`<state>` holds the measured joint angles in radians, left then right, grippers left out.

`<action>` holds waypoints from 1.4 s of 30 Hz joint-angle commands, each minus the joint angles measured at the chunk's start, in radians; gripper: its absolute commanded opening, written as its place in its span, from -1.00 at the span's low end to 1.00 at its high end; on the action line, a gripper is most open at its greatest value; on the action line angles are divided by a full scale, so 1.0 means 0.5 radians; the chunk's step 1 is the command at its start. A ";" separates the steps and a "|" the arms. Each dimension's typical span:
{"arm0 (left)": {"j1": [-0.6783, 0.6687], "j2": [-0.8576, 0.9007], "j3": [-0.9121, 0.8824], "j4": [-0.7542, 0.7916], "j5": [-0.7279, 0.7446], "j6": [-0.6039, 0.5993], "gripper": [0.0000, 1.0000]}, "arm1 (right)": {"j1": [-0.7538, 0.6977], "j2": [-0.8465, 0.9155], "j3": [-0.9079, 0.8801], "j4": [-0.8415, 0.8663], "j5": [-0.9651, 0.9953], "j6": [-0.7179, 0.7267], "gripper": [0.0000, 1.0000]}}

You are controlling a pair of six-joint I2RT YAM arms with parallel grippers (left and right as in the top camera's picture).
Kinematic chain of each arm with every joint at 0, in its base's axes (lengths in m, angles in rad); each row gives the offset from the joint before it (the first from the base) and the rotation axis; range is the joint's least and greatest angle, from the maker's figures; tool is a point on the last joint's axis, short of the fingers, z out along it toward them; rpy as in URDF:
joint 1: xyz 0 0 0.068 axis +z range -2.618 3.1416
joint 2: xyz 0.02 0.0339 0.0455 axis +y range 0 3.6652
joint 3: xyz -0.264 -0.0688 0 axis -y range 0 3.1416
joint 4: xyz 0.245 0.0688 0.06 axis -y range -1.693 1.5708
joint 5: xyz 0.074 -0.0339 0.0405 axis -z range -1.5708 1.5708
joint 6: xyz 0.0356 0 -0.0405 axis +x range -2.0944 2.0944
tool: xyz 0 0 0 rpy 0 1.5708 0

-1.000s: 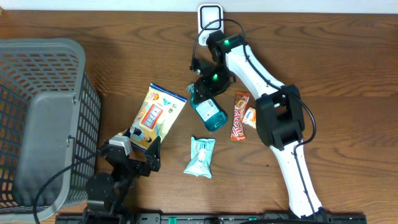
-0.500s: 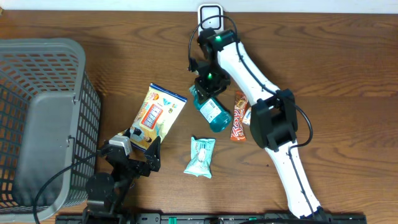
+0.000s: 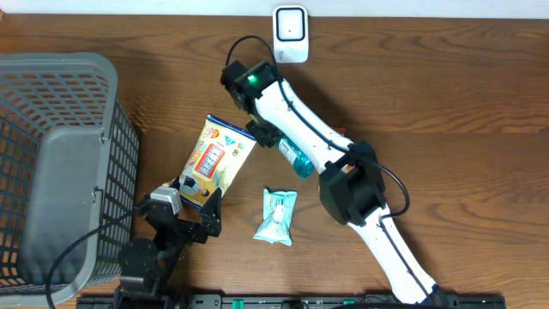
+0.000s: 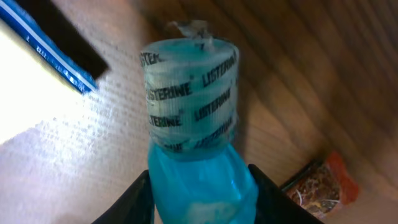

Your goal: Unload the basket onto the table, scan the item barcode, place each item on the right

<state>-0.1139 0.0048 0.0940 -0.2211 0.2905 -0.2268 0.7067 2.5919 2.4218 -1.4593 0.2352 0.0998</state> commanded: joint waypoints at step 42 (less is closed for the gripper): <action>0.007 -0.002 -0.030 -0.050 0.031 0.040 0.96 | -0.109 0.146 0.054 -0.116 -0.423 -0.109 -0.98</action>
<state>-0.1139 0.0048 0.0940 -0.2211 0.2901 -0.2268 0.6662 2.6438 2.4378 -1.5124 0.0544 0.0628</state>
